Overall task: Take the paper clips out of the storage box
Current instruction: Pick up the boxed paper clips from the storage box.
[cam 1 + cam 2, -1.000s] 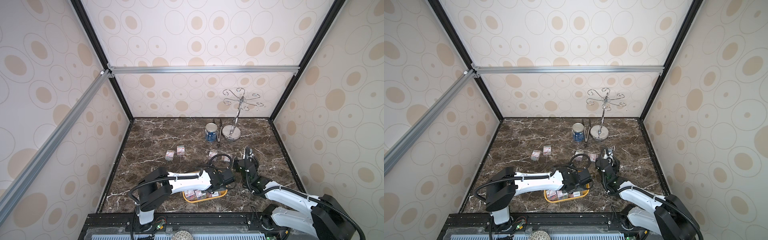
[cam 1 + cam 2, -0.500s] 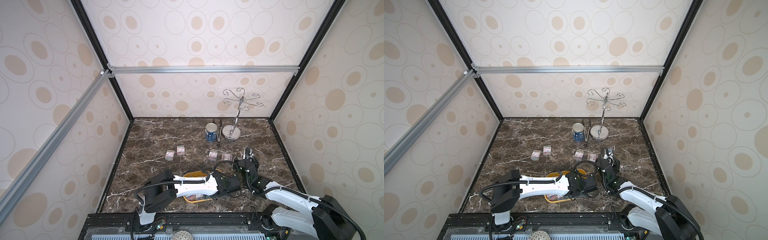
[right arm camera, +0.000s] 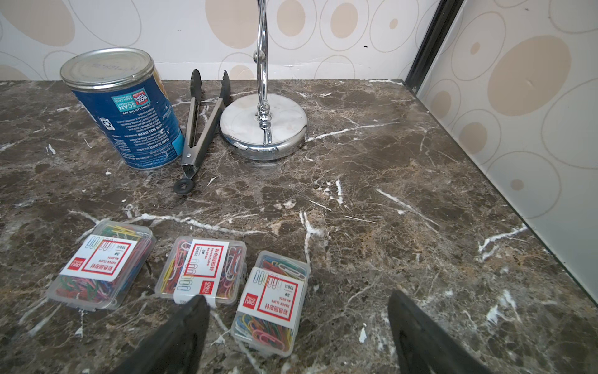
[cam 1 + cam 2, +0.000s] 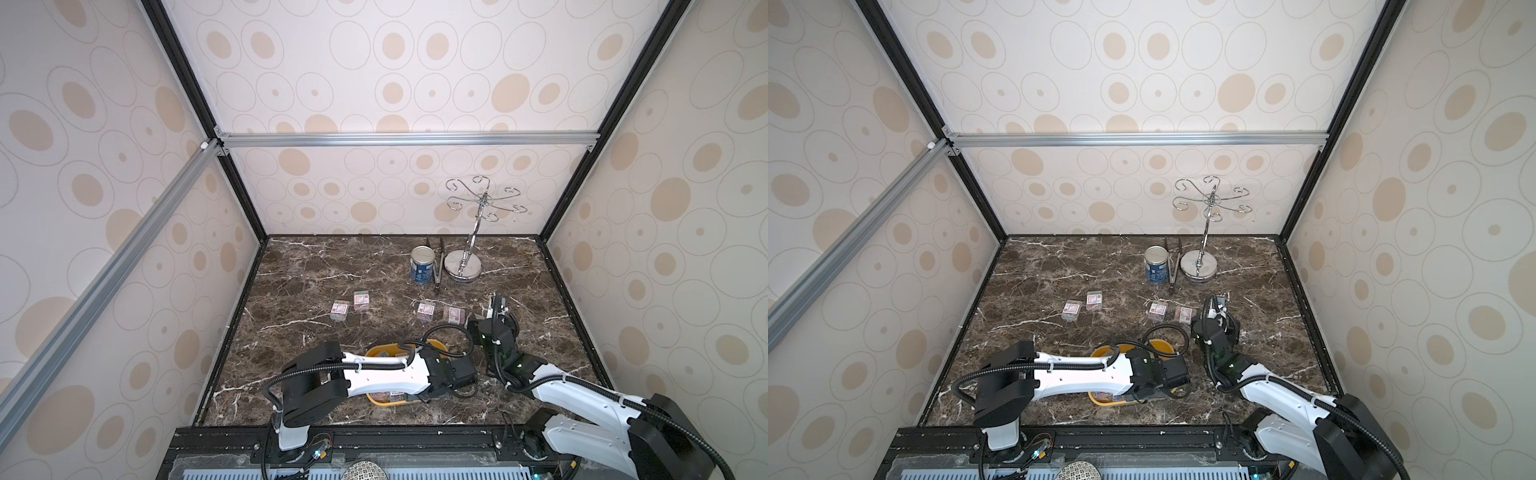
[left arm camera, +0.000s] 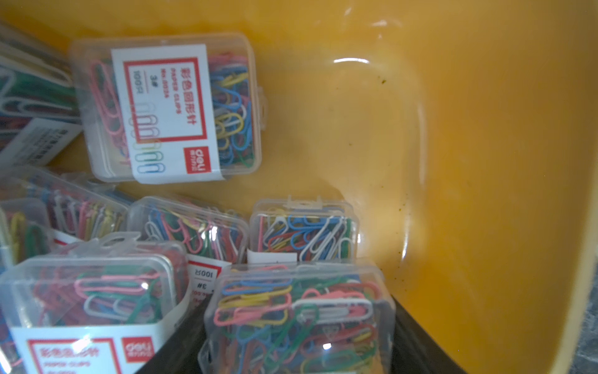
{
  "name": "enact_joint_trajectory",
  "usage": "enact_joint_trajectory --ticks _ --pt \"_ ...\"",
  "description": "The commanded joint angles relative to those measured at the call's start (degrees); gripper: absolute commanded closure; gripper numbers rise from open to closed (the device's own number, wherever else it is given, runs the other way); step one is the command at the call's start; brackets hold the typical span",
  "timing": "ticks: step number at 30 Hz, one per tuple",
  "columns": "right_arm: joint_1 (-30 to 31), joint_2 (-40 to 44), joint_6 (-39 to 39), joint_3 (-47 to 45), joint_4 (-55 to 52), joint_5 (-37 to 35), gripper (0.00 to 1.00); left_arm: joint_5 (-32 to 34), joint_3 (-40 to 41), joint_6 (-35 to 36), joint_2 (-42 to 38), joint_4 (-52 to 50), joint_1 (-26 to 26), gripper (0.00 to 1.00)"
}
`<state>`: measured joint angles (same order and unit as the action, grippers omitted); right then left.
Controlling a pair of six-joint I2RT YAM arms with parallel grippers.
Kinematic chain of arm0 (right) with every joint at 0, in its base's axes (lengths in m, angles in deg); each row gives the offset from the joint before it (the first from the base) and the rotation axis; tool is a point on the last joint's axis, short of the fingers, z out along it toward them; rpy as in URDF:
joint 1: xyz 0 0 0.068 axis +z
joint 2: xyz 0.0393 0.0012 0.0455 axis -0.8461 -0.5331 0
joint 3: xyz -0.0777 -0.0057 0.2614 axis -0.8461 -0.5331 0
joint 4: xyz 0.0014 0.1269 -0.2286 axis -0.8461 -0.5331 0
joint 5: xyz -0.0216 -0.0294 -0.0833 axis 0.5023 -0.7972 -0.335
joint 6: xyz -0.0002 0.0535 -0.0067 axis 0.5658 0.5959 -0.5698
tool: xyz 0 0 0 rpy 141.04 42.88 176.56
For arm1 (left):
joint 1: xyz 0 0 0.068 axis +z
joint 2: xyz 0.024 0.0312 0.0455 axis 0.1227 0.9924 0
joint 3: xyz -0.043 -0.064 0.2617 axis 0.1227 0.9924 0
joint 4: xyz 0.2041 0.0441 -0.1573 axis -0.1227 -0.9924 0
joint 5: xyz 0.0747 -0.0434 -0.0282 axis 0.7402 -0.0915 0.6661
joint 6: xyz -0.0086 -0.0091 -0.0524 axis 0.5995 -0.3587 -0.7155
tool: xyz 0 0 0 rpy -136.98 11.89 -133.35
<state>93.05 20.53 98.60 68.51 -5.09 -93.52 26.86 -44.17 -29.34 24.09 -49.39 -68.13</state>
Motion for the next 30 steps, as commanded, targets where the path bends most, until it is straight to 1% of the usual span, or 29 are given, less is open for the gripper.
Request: enact_joint_trajectory --ticks 1,6,10,16,19,22,24,26,28,30 --pt "-0.24 0.5 0.52 0.52 -1.22 -0.65 0.12 -1.1 2.06 -1.51 -0.35 -1.0 0.73 0.32" --pt "-0.26 0.59 0.57 0.46 -1.22 -0.64 0.12 -0.84 0.98 1.46 -0.61 -0.33 2.83 0.32" --pt "-0.21 0.44 0.65 0.46 -1.11 -0.66 0.12 1.32 -3.0 5.83 -1.36 -2.2 5.77 0.33" --pt "-0.28 -0.51 0.49 1.08 -1.28 -0.72 0.12 7.4 -9.84 11.17 -5.16 -7.74 10.87 0.33" --pt "-0.25 -1.07 0.59 1.44 -1.47 -1.03 0.12 10.14 -11.43 14.23 -7.89 -8.56 13.33 0.32" --pt "-0.28 -1.65 0.59 1.72 -1.45 -1.35 0.13 10.62 -10.25 18.8 -10.74 -7.07 17.83 0.32" --pt "-0.2 -2.02 0.68 1.94 -1.65 -1.53 0.12 10.02 -7.16 21.58 -13.24 -4.16 21.78 0.32" --pt "-0.21 -2.35 0.69 2.27 -1.91 -1.7 0.13 8.15 -2.33 24.91 -15.7 0.99 26.58 0.32" --pt "-0.28 -2.89 1.03 2.52 -2.06 -2.32 0.13 8.15 0.47 27.63 -16.44 4.75 29.89 0.33" --pt "-0.23 -3.53 0.8 2.8 -1.57 -2.53 0.13 8.59 0.49 28.91 -14.95 6.09 32.05 0.33"
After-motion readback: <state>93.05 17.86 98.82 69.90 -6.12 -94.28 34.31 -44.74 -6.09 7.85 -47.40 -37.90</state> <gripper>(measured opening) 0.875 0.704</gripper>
